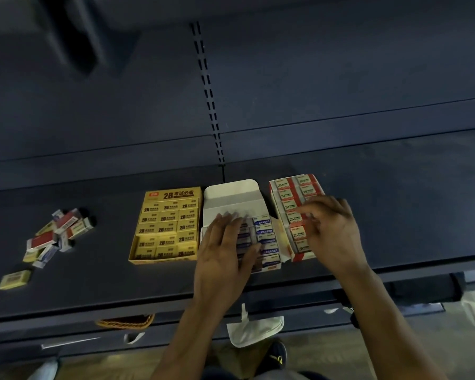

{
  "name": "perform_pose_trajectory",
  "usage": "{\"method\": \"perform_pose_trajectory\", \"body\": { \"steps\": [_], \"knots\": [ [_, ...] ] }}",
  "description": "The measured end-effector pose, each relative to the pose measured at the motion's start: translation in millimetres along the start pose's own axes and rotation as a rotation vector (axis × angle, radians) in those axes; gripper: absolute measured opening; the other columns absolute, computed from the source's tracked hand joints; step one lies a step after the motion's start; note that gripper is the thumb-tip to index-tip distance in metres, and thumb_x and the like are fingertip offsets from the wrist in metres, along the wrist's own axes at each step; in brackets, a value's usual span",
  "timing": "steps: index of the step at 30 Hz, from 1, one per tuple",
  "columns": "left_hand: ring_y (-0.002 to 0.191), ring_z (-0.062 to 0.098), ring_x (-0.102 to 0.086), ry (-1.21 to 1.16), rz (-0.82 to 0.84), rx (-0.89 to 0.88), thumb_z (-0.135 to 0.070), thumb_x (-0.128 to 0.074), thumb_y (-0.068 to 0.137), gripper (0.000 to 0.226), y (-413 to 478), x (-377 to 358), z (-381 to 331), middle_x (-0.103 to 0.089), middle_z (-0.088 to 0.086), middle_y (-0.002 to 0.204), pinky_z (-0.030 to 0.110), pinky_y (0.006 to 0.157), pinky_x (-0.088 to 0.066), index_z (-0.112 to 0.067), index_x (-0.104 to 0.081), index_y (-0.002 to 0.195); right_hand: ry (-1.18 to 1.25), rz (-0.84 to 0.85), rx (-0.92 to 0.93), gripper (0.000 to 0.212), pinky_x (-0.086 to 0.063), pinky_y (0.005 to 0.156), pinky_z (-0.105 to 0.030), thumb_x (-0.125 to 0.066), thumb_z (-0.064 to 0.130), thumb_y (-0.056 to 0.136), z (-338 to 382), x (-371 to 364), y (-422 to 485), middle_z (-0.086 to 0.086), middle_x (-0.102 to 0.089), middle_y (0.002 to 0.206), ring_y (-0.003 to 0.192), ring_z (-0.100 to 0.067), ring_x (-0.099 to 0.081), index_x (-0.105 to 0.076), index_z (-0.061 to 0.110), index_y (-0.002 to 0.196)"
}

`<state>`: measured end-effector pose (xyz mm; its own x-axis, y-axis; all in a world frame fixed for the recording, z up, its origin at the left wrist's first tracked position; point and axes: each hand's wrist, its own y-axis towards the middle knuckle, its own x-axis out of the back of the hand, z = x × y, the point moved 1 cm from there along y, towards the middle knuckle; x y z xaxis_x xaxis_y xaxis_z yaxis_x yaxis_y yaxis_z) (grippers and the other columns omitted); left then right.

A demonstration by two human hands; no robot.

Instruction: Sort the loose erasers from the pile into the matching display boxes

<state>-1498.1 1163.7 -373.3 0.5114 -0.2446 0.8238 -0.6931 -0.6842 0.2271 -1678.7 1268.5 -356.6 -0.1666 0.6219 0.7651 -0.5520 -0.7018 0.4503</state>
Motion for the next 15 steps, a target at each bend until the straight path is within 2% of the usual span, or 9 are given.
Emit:
{"method": "perform_pose_trajectory", "body": {
  "steps": [2,6,10,15],
  "knots": [
    [0.130,0.024,-0.039,-0.015,-0.021,-0.007,-0.053,-0.042,0.090,0.056,-1.4,7.1,6.5,-0.047,0.008,0.137,0.043,0.104,-0.039,-0.015,-0.047,0.132,0.036,0.009,0.031,0.024,-0.051,0.065,-0.031,-0.069,-0.004,0.071,18.2,-5.1,-0.6,-0.006,-0.065,0.102,0.093,-0.031,-0.057,-0.069,0.013,0.087],
    [0.126,0.027,-0.044,0.030,-0.043,0.005,-0.049,-0.044,0.090,0.054,-5.9,25.9,30.0,-0.051,0.008,0.133,0.049,0.099,-0.043,-0.013,-0.050,0.129,0.084,0.109,0.109,0.019,-0.047,0.070,-0.025,-0.070,0.001,0.075,59.2,-26.9,-3.1,-0.004,-0.064,0.096,0.092,-0.026,-0.059,-0.068,0.013,0.090],
    [0.127,0.030,-0.044,0.078,-0.079,0.042,-0.050,-0.042,0.089,0.055,-18.2,52.2,62.7,-0.052,0.009,0.132,0.050,0.099,-0.043,-0.013,-0.052,0.128,0.112,0.140,0.164,0.020,-0.049,0.074,-0.030,-0.073,0.004,0.072,103.7,-52.0,-5.3,-0.002,-0.063,0.096,0.093,-0.026,-0.058,-0.068,0.014,0.088],
    [0.128,0.030,-0.042,0.131,-0.099,0.107,-0.051,-0.043,0.086,0.055,-36.4,86.5,109.1,-0.052,0.005,0.131,0.048,0.097,-0.044,-0.017,-0.052,0.128,0.144,0.204,0.233,0.019,-0.048,0.073,-0.028,-0.072,0.006,0.072,165.3,-85.5,-10.6,0.000,-0.061,0.096,0.091,-0.025,-0.056,-0.068,0.015,0.089]
  ]
}}
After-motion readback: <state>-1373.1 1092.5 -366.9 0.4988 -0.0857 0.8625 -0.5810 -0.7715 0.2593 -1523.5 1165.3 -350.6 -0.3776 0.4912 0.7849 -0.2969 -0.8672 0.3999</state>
